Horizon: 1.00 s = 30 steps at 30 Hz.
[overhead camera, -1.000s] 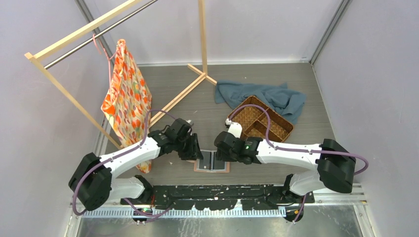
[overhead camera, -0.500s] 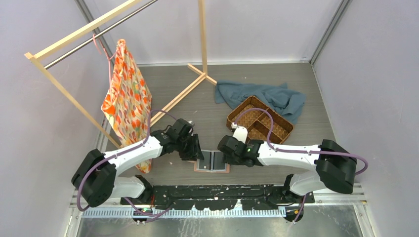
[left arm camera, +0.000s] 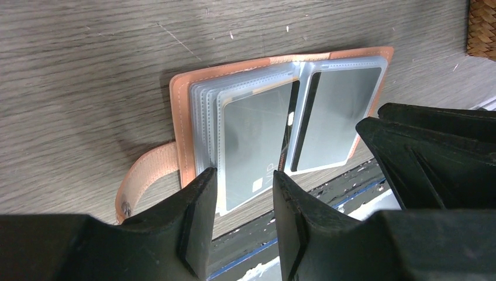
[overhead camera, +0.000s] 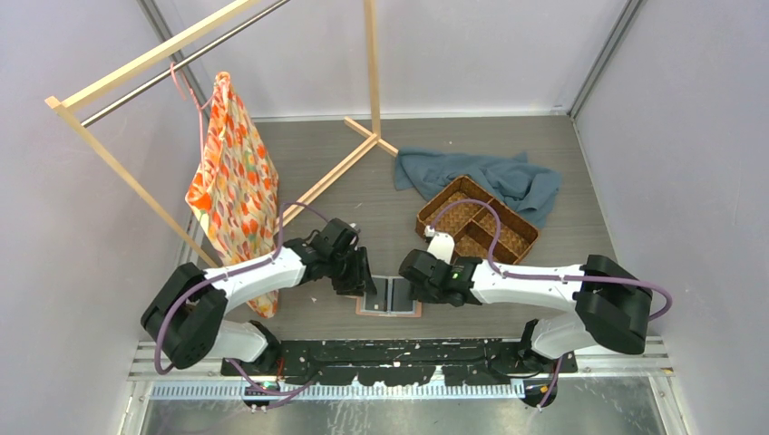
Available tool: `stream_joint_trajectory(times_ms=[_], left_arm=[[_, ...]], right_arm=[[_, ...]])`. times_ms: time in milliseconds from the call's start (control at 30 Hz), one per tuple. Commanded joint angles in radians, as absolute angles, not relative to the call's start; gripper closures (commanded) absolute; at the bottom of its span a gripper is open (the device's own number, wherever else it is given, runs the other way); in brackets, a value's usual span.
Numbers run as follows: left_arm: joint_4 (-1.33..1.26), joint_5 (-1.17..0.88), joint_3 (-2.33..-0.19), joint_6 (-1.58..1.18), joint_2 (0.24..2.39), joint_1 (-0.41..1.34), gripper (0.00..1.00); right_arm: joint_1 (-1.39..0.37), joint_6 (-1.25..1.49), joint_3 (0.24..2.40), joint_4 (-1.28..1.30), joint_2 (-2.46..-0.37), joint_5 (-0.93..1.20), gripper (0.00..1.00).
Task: Take the credit cards out of the card holder
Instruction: Remove the credit card from the card holder.
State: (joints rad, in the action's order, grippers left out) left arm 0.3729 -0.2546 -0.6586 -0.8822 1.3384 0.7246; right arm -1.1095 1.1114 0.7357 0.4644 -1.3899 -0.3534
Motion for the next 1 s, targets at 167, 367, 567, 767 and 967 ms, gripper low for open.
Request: stream_joint_trajectory(times_ms=[167, 367, 567, 767, 967], left_arm=[[0.296, -0.301, -0.649, -0.887, 1.37, 0.723, 0.6], [0.28, -0.323, -0.651, -0.892, 1.37, 0.723, 0.6], [0.201, -0.439, -0.656, -0.922, 1.347, 0.724, 0.61], [0.196, -0.516, -0.689, -0.923, 1.323, 0.729, 0.61], [0.157, -0.55, -0.704, -0.926, 1.354, 0.737, 0.6]], right_arm=[[-1.108, 1.131, 0.732, 0.432, -1.401, -0.365, 0.57], [-1.107, 1.131, 0.732, 0.426, -1.404, -0.362, 0.57], [-1.106, 1.132, 0.734, 0.424, -1.407, -0.36, 0.57], [-1.107, 1.138, 0.733, 0.413, -1.41, -0.356, 0.57], [-1.107, 1.162, 0.728, 0.448, -1.371, -0.392, 0.57]])
